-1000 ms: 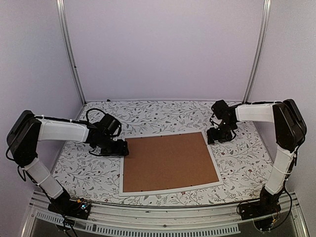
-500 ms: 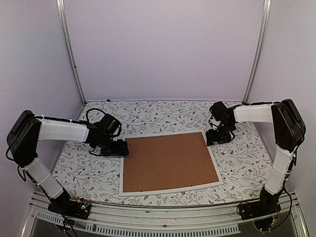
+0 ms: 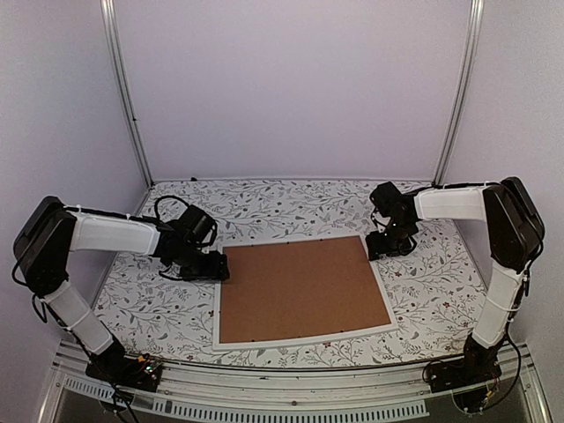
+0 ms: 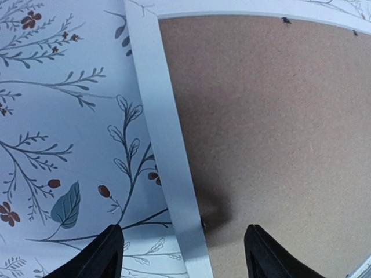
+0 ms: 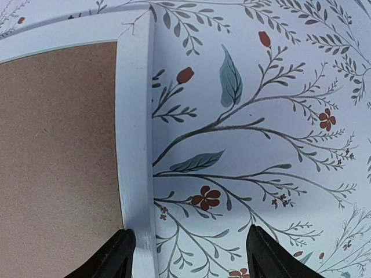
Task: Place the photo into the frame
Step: Press the fastener onto the backboard.
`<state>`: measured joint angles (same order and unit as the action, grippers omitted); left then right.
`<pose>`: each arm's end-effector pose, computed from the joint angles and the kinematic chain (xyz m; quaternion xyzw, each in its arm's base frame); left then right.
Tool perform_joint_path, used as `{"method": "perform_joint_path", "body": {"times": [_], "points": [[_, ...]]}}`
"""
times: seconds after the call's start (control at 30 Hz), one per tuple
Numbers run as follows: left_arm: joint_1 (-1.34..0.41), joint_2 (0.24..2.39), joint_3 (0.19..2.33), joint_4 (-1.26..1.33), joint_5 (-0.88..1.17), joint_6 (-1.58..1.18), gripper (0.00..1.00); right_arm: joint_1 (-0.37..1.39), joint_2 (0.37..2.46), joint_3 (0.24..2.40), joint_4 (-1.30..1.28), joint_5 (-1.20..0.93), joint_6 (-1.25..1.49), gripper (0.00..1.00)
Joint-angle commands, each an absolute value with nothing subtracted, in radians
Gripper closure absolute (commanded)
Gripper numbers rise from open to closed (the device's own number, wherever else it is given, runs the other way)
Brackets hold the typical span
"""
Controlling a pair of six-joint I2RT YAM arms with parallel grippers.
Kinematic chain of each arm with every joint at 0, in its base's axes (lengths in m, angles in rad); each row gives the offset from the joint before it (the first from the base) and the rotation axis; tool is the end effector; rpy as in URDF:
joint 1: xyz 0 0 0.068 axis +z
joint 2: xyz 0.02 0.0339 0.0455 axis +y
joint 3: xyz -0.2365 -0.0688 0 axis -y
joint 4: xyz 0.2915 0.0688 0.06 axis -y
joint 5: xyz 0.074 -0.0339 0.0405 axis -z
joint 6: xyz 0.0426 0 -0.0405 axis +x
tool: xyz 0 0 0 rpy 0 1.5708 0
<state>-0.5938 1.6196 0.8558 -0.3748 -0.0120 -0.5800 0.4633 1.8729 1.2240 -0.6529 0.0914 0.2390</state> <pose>0.2758 -0.1856 0.0856 0.0055 0.9767 -0.1139 0.1818 0.3505 0.1707 0.0987 -0.1047 0.9844 0.0036 0.1413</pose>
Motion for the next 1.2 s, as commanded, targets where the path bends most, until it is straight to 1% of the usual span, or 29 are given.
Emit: {"method": "perform_joint_path", "body": {"times": [0.0,0.17,0.33,0.77,0.9,1.0,1.17], "points": [[-0.602,1.643,0.831,-0.347,-0.008,-0.582,0.28,0.507,1.927,1.232,-0.694,0.137,0.273,0.3],[-0.614,1.679,0.825,-0.325,0.016,-0.588,0.33,0.557,1.958,1.253,-0.731,0.199,0.321,0.3],[-0.627,1.7,0.824,-0.312,0.024,-0.595,0.35,0.6,1.99,1.263,-0.747,0.235,0.37,0.3],[-0.63,1.688,0.826,-0.324,0.008,-0.597,0.34,0.682,2.078,1.314,-0.813,0.371,0.46,0.3],[-0.629,1.671,0.847,-0.354,-0.012,-0.585,0.33,0.674,2.015,1.308,-0.795,0.353,0.446,0.28],[-0.626,1.657,0.87,-0.381,-0.038,-0.572,0.33,0.649,1.92,1.293,-0.748,0.278,0.414,0.27],[-0.61,1.638,0.899,-0.398,-0.014,-0.551,0.34,0.608,1.784,1.249,-0.67,0.145,0.365,0.27]]}}
